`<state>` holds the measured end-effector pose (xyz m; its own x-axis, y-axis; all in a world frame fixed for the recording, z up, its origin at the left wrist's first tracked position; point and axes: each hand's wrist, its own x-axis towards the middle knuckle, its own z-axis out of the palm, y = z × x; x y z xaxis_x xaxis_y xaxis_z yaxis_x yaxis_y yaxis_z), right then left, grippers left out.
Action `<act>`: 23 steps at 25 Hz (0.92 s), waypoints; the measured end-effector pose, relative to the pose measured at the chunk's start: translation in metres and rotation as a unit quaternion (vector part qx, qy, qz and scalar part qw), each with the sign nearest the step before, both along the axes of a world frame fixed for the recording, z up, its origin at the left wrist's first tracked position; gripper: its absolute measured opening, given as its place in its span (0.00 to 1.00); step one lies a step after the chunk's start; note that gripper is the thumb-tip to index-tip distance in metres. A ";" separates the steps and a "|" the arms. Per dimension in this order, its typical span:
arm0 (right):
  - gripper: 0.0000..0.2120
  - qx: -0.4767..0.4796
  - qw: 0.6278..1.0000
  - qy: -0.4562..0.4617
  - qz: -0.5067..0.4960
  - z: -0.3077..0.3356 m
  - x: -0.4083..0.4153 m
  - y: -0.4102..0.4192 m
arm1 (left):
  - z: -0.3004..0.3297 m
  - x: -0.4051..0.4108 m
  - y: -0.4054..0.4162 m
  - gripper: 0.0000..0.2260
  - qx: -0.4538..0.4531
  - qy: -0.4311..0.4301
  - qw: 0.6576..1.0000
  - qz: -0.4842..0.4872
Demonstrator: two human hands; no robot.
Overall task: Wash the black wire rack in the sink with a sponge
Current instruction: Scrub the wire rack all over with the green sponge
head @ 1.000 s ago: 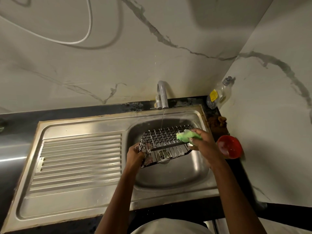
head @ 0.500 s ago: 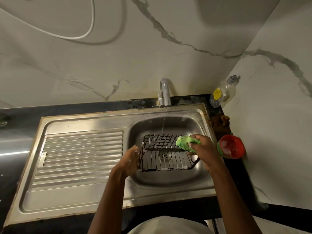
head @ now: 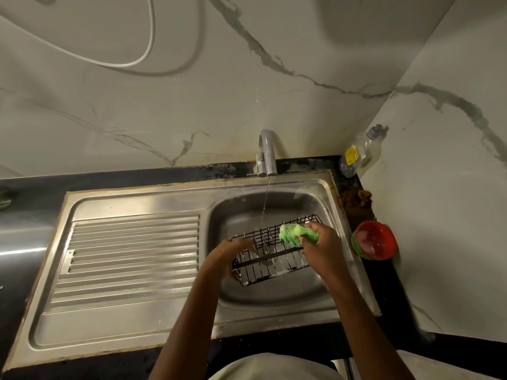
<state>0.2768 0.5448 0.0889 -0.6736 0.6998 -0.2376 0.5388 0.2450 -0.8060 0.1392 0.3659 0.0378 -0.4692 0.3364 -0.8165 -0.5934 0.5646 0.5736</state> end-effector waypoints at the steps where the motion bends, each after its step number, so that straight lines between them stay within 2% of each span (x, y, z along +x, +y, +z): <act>1: 0.13 -0.001 1.000 0.003 0.004 0.000 0.000 0.002 | -0.004 0.006 0.004 0.06 -0.009 0.032 0.999 0.019; 4: 0.12 -0.024 1.000 0.004 -0.001 -0.001 0.001 0.004 | -0.010 0.025 0.019 0.12 -0.095 0.124 0.983 0.094; 6: 0.12 -0.043 0.999 0.014 -0.020 0.001 0.001 0.008 | -0.008 0.032 0.027 0.15 -0.143 0.185 0.967 0.106; 10: 0.05 -0.048 0.994 0.064 -0.075 0.021 -0.002 0.024 | 0.008 0.031 0.037 0.18 -0.148 0.247 0.952 0.108; 13: 0.07 -0.045 0.983 0.112 -0.137 0.034 -0.002 0.034 | 0.017 0.026 0.042 0.16 -0.155 0.255 0.949 0.106; 15: 0.10 0.043 0.982 0.108 -0.152 0.038 -0.002 0.038 | 0.021 0.026 0.042 0.15 -0.133 0.248 0.953 0.112; 18: 0.10 0.254 0.953 0.073 -0.149 0.029 -0.005 0.043 | 0.021 0.028 0.039 0.13 -0.121 0.240 0.955 0.127; 20: 0.11 0.355 0.929 0.045 -0.095 0.009 -0.008 0.037 | 0.020 0.030 0.039 0.12 -0.113 0.232 0.957 0.132; 23: 0.13 0.438 0.892 0.084 0.067 -0.023 -0.014 -0.013 | 0.028 0.030 0.042 0.13 -0.122 0.235 0.955 0.137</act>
